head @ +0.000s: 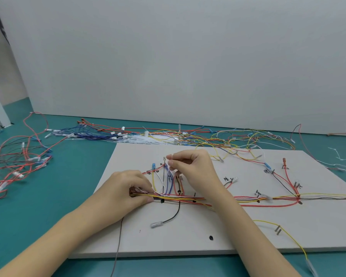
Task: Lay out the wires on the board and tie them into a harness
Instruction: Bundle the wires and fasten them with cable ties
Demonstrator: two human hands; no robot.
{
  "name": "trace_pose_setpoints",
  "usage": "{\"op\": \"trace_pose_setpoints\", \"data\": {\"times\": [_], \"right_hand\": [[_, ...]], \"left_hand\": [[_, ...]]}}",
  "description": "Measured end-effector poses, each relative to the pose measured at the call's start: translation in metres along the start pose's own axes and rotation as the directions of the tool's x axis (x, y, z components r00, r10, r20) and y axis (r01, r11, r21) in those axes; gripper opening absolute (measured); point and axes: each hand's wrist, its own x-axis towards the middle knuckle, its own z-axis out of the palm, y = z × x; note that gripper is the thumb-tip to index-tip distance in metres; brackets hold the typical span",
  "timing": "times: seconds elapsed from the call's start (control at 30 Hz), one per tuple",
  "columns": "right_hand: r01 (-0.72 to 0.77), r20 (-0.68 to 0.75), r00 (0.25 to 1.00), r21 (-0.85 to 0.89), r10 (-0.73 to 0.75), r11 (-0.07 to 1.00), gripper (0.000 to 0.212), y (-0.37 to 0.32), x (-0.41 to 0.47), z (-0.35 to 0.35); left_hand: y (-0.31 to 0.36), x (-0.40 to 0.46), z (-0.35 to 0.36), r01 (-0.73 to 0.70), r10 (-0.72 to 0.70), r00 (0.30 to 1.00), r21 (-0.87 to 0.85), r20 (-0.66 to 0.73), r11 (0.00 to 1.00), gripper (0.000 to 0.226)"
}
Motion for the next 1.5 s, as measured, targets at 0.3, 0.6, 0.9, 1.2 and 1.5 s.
{"op": "trace_pose_setpoints", "data": {"times": [0.3, 0.6, 0.9, 1.2, 1.5], "right_hand": [[-0.029, 0.140, 0.990, -0.010, 0.031, 1.000, 0.017, 0.004, 0.001, 0.008], [-0.022, 0.314, 0.947, -0.169, 0.075, 0.985, 0.019, 0.001, -0.010, 0.011], [-0.020, 0.312, 0.948, -0.147, 0.066, 0.989, 0.015, -0.001, -0.014, 0.009], [-0.047, 0.222, 0.970, -0.212, 0.095, 0.976, 0.012, 0.002, -0.013, 0.010], [-0.061, 0.204, 0.973, -0.214, 0.105, 0.975, 0.012, 0.002, -0.014, 0.012]], "left_hand": [[-0.003, 0.003, -0.004, 0.072, -0.068, 0.997, -0.129, 0.040, 0.989, 0.010], [0.004, 0.002, -0.001, 0.087, -0.086, 0.996, -0.148, 0.011, 0.985, 0.005], [0.013, -0.001, 0.004, 0.009, 0.000, 0.988, 0.056, -0.153, 0.998, 0.021], [0.024, -0.008, 0.004, -0.086, 0.076, 0.995, 0.147, 0.070, 0.985, 0.018], [0.024, -0.004, -0.005, 0.100, -0.121, 0.964, 0.097, 0.238, 0.990, 0.031]]}}
